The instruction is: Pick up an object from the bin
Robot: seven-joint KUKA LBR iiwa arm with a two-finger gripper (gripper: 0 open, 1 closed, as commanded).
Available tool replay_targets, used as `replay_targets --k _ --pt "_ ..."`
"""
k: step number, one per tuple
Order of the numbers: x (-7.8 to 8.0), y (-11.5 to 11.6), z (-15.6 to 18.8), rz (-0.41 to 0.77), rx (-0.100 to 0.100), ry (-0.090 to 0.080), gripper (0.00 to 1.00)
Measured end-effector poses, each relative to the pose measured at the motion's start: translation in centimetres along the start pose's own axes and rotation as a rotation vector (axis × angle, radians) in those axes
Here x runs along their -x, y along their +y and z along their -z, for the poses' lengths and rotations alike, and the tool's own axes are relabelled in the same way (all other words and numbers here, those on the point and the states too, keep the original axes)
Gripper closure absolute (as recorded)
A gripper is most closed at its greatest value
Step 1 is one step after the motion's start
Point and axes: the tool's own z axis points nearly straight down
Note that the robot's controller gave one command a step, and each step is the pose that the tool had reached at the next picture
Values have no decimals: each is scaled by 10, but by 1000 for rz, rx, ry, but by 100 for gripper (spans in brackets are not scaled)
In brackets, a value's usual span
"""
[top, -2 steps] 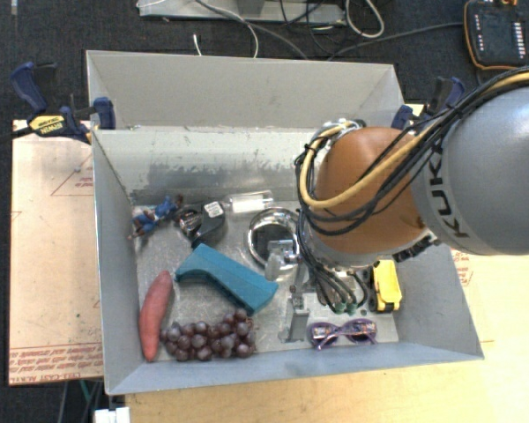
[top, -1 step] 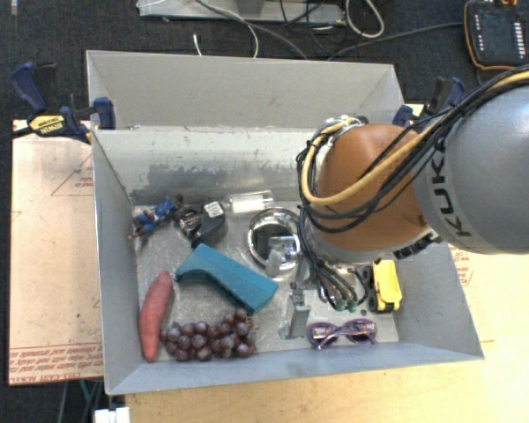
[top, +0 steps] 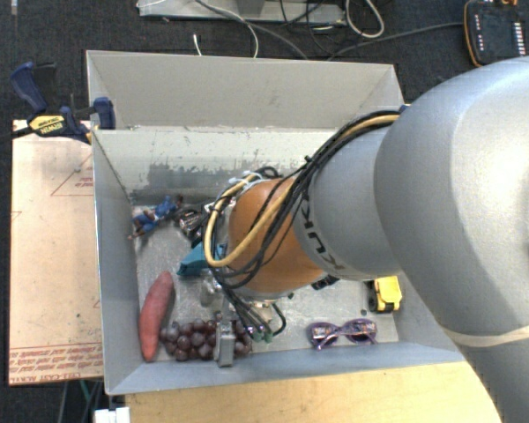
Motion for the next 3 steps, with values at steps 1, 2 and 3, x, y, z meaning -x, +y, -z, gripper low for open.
replay_targets --k 1,2,3 --pt "-8 12 81 -58 -3 -6 0" --pt "-2 -1 9 -14 -2 3 0" --pt "-5 -16 2 -32 4 -17 0"
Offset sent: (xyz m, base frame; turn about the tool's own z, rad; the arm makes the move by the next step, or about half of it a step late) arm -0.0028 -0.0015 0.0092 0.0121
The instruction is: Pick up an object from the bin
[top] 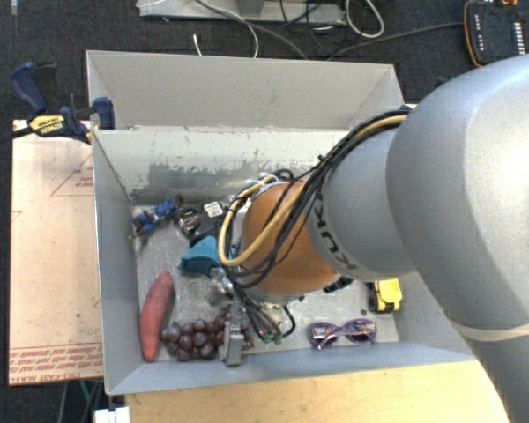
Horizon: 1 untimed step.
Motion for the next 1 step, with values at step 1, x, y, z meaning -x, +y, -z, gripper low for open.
replay_targets --k 1 --pt "2 12 5 13 -1 13 100"
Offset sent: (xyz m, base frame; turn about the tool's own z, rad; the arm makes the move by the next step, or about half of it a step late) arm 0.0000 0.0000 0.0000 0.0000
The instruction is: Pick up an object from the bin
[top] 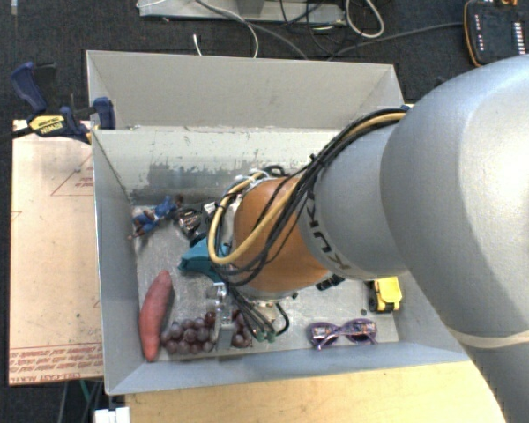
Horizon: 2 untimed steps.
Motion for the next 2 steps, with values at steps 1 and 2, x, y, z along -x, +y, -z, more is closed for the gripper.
replay_targets --k 1,2 --pt "0 0 0 0 0 0 100" --pt "-2 -1 45 -1 -3 8 100"
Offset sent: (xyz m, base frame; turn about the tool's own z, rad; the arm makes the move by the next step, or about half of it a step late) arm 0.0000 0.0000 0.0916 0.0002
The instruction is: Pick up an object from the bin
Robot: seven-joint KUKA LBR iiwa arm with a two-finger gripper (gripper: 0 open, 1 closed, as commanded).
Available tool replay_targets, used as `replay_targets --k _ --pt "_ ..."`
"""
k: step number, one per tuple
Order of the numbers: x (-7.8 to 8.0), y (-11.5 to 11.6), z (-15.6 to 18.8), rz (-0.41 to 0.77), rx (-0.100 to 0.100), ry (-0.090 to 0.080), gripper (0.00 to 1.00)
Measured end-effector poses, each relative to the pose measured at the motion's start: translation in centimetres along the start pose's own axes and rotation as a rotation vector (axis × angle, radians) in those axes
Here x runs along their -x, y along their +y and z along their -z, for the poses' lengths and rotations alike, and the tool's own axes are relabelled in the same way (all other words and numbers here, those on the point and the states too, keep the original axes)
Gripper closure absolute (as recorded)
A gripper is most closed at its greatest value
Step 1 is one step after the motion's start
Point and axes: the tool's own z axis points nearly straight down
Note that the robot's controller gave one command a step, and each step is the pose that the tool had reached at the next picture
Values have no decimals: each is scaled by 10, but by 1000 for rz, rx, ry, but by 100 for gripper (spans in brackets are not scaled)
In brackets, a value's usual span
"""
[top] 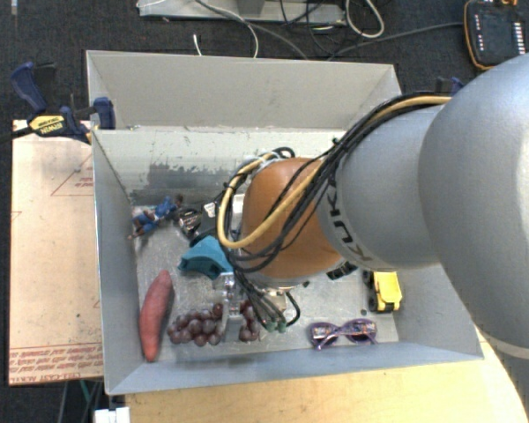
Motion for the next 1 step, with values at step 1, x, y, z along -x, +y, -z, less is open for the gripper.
replay_targets --k 1 --pt "0 0 25 0 1 1 100"
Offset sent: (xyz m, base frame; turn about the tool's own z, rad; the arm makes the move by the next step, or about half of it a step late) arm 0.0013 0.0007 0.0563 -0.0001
